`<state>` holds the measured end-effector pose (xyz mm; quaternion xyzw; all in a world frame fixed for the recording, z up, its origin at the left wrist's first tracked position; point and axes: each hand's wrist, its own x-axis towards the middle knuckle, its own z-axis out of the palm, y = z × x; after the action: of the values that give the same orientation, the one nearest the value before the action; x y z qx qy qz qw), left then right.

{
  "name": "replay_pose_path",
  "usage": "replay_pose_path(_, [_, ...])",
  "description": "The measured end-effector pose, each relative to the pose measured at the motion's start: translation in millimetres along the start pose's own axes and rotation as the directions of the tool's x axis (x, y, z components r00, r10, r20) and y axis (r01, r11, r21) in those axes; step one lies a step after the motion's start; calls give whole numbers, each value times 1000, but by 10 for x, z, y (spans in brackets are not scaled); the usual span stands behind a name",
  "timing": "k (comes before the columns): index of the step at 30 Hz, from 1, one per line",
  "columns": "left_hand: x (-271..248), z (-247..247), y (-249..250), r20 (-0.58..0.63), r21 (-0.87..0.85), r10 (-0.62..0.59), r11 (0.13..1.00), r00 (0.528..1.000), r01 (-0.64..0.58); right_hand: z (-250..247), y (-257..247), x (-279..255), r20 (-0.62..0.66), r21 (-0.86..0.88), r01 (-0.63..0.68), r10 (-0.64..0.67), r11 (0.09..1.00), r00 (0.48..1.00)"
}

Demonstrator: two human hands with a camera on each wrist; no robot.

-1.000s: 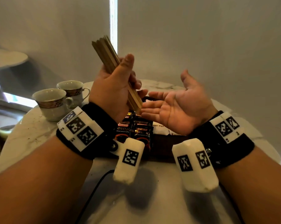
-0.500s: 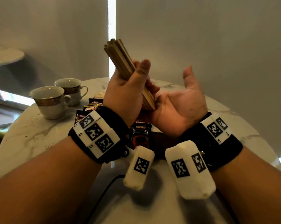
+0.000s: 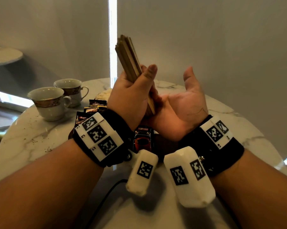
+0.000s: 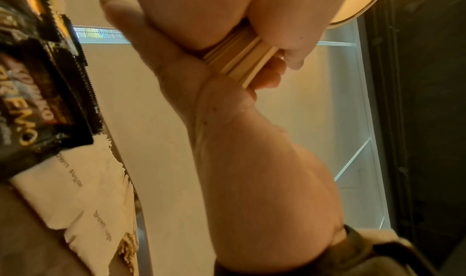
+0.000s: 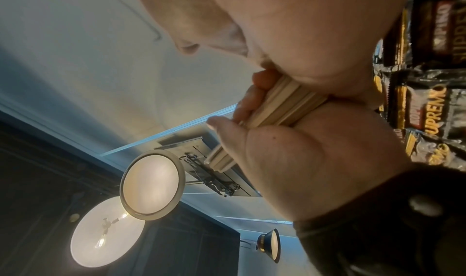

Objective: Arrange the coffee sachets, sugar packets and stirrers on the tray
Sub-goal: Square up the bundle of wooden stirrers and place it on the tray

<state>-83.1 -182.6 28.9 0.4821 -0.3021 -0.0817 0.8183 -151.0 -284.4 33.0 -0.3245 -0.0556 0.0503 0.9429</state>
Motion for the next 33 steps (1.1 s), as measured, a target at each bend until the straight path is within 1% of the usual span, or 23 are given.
replay_pose_path(1, [4, -15, -2, 15, 29, -10, 1000, 1000, 9, -12, -2, 4, -19, -77, -18, 17, 997, 1000])
replay_pose_path(2, [8, -33, 3, 35, 75, -17, 997, 999, 14, -19, -15, 9, -54, -194, -43, 33, 980, 998])
replay_pose_path(3, [9, -51, 15, 61, 138, -30, 990, 998, 21, -14, -39, 13, -126, -357, -58, 13, 932, 992])
replay_pose_path(4, [5, -66, 33, 101, 211, -53, 977, 993, 31, 7, -75, 12, -209, -537, -53, -72, 842, 975])
replay_pose_path(5, [-6, -75, 60, 152, 285, -89, 958, 984, 42, 31, -126, 10, -257, -696, -30, -210, 718, 943])
replay_pose_path(6, [-15, -82, 83, 209, 352, -133, 935, 969, 53, 38, -182, 0, -252, -809, 0, -347, 587, 903])
replay_pose_path(7, [-27, -84, 110, 261, 411, -186, 909, 947, 66, 36, -239, -20, -213, -879, 30, -450, 476, 867])
replay_pose_path(8, [-36, -81, 130, 301, 465, -244, 882, 922, 82, 30, -282, -39, -164, -914, 61, -504, 400, 848])
replay_pose_path(9, [-44, -74, 148, 330, 518, -300, 850, 895, 94, 29, -303, -63, -121, -928, 90, -521, 362, 845])
replay_pose_path(11, [-47, -66, 161, 361, 618, -373, 782, 855, 80, 36, -288, -96, -52, -949, 115, -503, 294, 863])
replay_pose_path(13, [-44, -58, 153, 363, 672, -400, 738, 841, 61, 56, -247, -113, -12, -980, 88, -498, 177, 867])
replay_pose_path(14, [-38, -58, 144, 356, 674, -402, 736, 844, 67, 60, -227, -107, 0, -985, 87, -509, 148, 861])
replay_pose_path(16, [-39, -55, 132, 330, 646, -398, 757, 856, 103, 52, -196, -83, 2, -985, 96, -540, 146, 842])
replay_pose_path(18, [-40, -50, 126, 308, 619, -383, 776, 871, 123, 35, -177, -53, -13, -979, 110, -586, 173, 810])
replay_pose_path(20, [-40, -50, 116, 294, 602, -344, 791, 892, 107, 18, -152, -25, -21, -974, 122, -612, 190, 791])
replay_pose_path(22, [-40, -52, 108, 291, 606, -282, 793, 914, 52, 5, -128, 4, -26, -973, 124, -629, 193, 777])
replay_pose_path(25, [-51, -47, 108, 303, 673, -248, 739, 920, -23, -23, -123, 39, -54, -970, 111, -636, 216, 770])
replay_pose_path(27, [-49, -45, 112, 311, 707, -244, 705, 919, -52, -34, -134, 44, -68, -963, 112, -618, 247, 783])
replay_pose_path(28, [-46, -46, 113, 314, 722, -241, 688, 918, -67, -36, -141, 32, -61, -962, 115, -605, 248, 794])
replay_pose_path(29, [-42, -53, 121, 317, 737, -240, 671, 918, -79, -35, -147, 14, -53, -965, 111, -594, 236, 803])
replay_pose_path(31, [-43, -73, 144, 310, 769, -258, 634, 915, -82, -15, -172, -27, -48, -981, 72, -589, 179, 807])
replay_pose_path(32, [-43, -86, 156, 303, 792, -271, 604, 914, -83, -5, -199, -41, -51, -988, 49, -602, 148, 797])
replay_pose_path(33, [-44, -98, 168, 299, 817, -288, 569, 910, -88, 2, -242, -50, -53, -991, 34, -630, 126, 774])
